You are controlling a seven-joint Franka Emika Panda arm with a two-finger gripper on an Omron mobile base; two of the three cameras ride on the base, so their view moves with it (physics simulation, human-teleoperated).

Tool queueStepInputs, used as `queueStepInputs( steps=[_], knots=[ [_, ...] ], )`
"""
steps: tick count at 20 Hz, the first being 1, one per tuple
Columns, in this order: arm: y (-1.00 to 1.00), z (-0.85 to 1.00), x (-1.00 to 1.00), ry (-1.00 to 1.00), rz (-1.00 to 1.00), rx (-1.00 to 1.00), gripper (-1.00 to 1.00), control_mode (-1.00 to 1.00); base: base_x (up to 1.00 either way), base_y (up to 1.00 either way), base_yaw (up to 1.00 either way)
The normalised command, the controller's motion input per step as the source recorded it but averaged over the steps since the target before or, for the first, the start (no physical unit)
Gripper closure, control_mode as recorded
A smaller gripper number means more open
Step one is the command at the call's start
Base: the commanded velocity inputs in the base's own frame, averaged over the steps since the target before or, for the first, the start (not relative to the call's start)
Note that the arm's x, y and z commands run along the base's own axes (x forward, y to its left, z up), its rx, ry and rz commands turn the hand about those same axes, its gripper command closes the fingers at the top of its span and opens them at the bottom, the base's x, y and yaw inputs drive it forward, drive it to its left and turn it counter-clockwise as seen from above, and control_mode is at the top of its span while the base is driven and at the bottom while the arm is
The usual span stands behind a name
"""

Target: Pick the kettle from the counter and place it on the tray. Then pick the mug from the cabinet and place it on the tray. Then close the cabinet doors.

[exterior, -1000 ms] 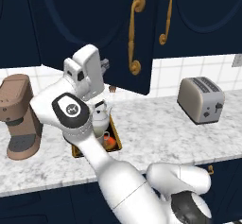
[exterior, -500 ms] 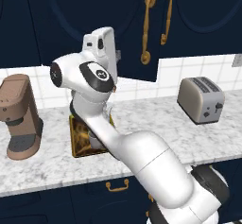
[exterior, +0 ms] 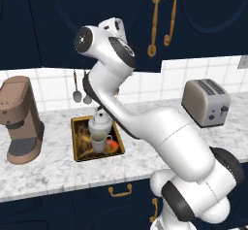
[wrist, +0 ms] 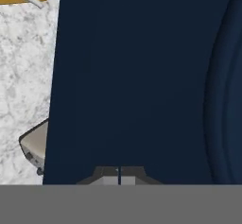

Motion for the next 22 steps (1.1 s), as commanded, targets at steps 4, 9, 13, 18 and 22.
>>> queueStepInputs(
  steps=[4, 9, 13, 18, 22],
  knots=[
    [-0.66, -0.37, 0.58, 0.03, 0.14, 0.0, 1.0, -1.0, 0.0, 0.0, 0.0],
    [-0.88, -0.33, 0.74, 0.0, 0.21, 0.07, 1.0, -1.0, 0.0, 0.0, 0.0],
    [-0.57, -0.32, 0.83, -0.11, 0.32, 0.14, 1.0, -1.0, 0.0, 0.0, 0.0],
    [-0.21, -0.19, 0.92, -0.27, 0.35, 0.14, 1.0, -1.0, 0.0, 0.0, 0.0],
    [-0.1, -0.16, 0.93, -0.22, 0.32, 0.12, 1.0, -1.0, 0.0, 0.0, 0.0]
  ],
)
